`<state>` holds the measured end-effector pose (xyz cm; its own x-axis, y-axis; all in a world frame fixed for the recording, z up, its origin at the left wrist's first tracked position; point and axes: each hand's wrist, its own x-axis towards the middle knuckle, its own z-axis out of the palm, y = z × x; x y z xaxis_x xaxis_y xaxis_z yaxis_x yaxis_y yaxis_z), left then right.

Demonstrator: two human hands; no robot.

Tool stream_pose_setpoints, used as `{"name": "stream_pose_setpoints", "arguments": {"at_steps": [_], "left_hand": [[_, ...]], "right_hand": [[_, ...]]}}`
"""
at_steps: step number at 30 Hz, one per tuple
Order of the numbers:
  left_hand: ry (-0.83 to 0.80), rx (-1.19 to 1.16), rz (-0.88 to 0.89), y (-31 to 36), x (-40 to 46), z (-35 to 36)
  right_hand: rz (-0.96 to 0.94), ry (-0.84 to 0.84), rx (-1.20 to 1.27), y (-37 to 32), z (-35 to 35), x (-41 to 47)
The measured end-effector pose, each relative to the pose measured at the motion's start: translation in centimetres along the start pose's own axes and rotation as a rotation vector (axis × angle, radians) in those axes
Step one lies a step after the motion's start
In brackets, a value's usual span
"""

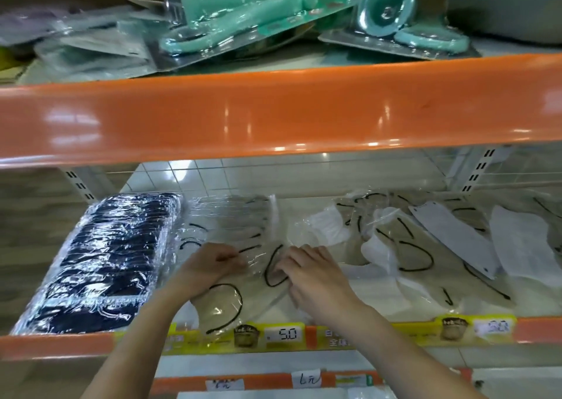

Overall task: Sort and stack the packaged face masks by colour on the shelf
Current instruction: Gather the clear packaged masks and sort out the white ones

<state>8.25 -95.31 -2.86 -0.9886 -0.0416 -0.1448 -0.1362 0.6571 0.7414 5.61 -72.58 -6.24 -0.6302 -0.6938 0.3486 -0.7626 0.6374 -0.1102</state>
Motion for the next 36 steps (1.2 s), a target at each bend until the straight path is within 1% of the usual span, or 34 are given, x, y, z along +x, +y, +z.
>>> {"name": "stream_pose_setpoints", "arguments": {"at_steps": [1, 3, 4, 7, 9, 15, 17, 19, 21, 23, 28, 33, 36], "left_hand": [[0.009, -0.004, -0.007, -0.2, 0.0, -0.1], [0.087, 0.0, 0.016, -0.7, -0.1, -0.3], [0.143, 0.023, 0.032, -0.9, -0.2, -0.4], [0.379, 0.204, 0.1, -1.6, -0.7, -0.5], [0.457, 0.25, 0.17, -2.2, -1.5, -0.5], [0.429, 0.346, 0.273, -4.7, -3.5, 1.1], [0.44, 0.423, 0.277, -4.9, -4.1, 1.5], [0.433, 0.426, 0.282, -5.1, -4.5, 2.1], [0.389, 0.43, 0.248, -5.7, -4.8, 2.6], [0.374, 0.486, 0.191, -6.4, -4.9, 3.0], [0.37, 0.599, 0.084, -6.5, -5.0, 3.3], [0.352, 0.695, 0.082, -6.9, -4.5, 3.5], [0.341, 0.703, 0.059, -7.2, -4.4, 3.7]], "right_hand": [[0.014, 0.017, 0.021, -0.1, 0.3, 0.3], [0.033, 0.071, 0.078, -0.7, 0.9, 1.1], [0.037, 0.094, 0.094, -1.1, 1.1, 1.4], [0.062, 0.127, 0.103, -2.4, 2.0, 2.1], [0.09, 0.129, 0.102, -3.0, 3.1, 2.7], [0.16, 0.063, 0.09, -4.4, 5.5, 3.8], [0.17, 0.075, 0.08, -4.8, 5.7, 3.8], [0.19, 0.084, 0.062, -5.0, 5.8, 3.8], [0.212, 0.09, 0.046, -5.2, 6.2, 3.7], [0.219, 0.104, 0.033, -5.6, 6.7, 3.5], [0.163, 0.196, 0.025, -6.2, 7.0, 2.8], [0.131, 0.213, 0.057, -6.2, 6.7, 2.7], [0.138, 0.225, 0.09, -6.2, 6.7, 2.7]]}}
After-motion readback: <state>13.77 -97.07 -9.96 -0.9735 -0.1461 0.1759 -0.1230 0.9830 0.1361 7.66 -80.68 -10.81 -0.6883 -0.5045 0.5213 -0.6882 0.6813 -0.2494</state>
